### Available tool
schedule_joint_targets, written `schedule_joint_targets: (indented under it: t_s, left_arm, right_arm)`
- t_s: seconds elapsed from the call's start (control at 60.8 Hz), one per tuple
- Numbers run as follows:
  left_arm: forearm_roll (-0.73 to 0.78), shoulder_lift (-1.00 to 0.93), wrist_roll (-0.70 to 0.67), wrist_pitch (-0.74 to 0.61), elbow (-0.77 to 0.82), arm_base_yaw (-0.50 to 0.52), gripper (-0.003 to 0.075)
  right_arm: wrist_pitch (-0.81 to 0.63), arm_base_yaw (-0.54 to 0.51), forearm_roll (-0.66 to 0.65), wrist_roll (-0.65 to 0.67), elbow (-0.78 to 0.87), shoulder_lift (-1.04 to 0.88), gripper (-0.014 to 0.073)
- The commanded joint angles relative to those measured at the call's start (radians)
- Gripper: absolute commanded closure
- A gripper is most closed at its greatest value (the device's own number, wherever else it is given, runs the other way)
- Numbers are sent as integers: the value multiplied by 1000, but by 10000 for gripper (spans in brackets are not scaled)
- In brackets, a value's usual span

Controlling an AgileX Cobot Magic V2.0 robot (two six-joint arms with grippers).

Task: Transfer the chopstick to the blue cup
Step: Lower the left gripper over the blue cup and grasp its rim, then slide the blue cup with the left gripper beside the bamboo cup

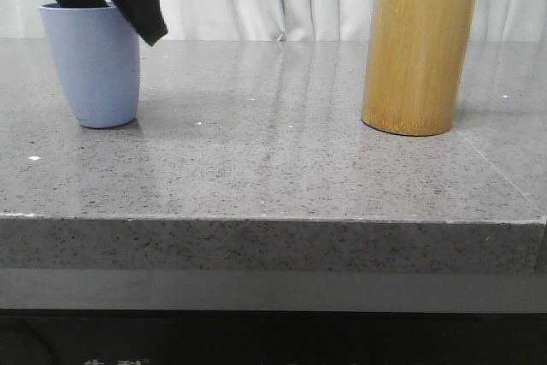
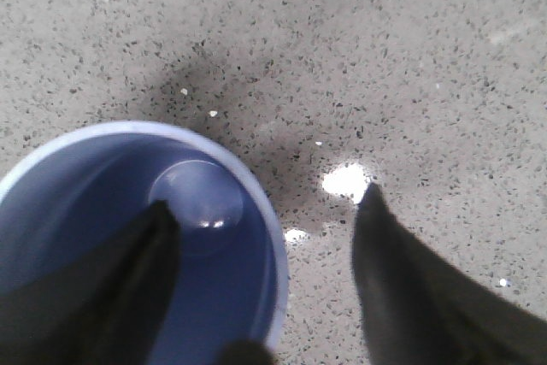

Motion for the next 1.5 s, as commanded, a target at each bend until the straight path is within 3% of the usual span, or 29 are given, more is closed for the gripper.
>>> schedule_joint_targets:
  t_s: [0.0,0.28,0.543,0.872,1.102,1.481]
  left_arm:
    - [-3,-42,0,-28,-32,-8,420]
    - [3,-42,0,-28,-32,-8,734]
    - [1,-42,0,14,-88,-20,739]
    - [1,-42,0,-8,-251,-173,739]
    - [1,-30,0,-102,-253,-272,739]
    - [1,96,0,-92,-253,-332,739]
  right_arm:
    - [-87,-6,0,-6,-36,15,-1]
    - [-87,-6,0,-6,-36,15,-1]
    - [-87,-6,0,-6,-36,15,-1]
    - [-87,-6,0,-6,-36,15,-1]
    - [-87,-6,0,-6,-36,15,-1]
    - [-87,-6,0,-6,-36,15,-1]
